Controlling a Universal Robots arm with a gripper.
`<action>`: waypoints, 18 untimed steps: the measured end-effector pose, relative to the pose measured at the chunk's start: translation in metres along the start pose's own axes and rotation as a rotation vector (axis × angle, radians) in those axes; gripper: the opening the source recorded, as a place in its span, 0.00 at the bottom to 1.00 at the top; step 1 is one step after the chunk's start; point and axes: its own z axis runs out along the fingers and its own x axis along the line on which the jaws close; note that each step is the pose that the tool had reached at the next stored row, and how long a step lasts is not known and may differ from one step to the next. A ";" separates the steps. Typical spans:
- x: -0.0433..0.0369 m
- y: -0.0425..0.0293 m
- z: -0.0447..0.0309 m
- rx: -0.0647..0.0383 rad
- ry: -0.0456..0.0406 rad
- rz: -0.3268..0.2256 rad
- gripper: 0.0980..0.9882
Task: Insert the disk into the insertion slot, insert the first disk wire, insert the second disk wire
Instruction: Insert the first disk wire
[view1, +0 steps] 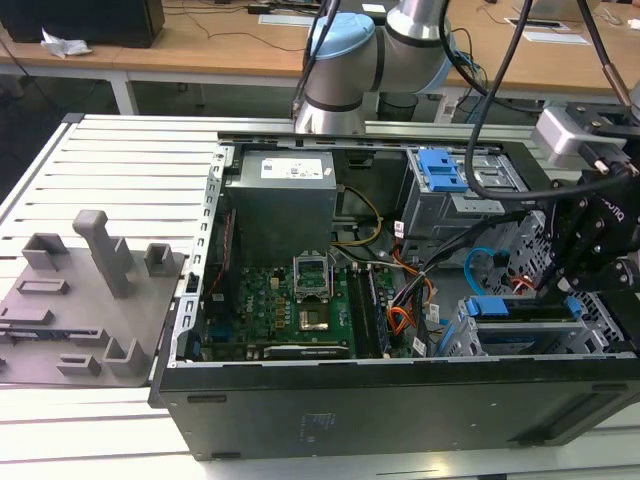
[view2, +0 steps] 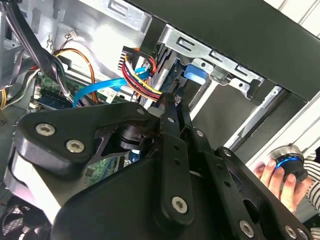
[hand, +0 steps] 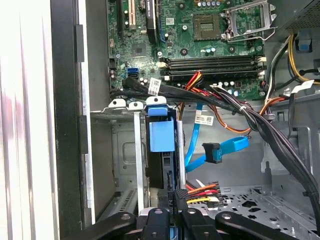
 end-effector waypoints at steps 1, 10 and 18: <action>0.0000 0.0000 0.0000 0.000 -0.0072 0.000 0.07; 0.0006 -0.0003 0.0043 -0.001 -0.0125 -0.001 0.07; 0.0006 -0.0029 0.0103 -0.001 -0.0123 -0.001 0.07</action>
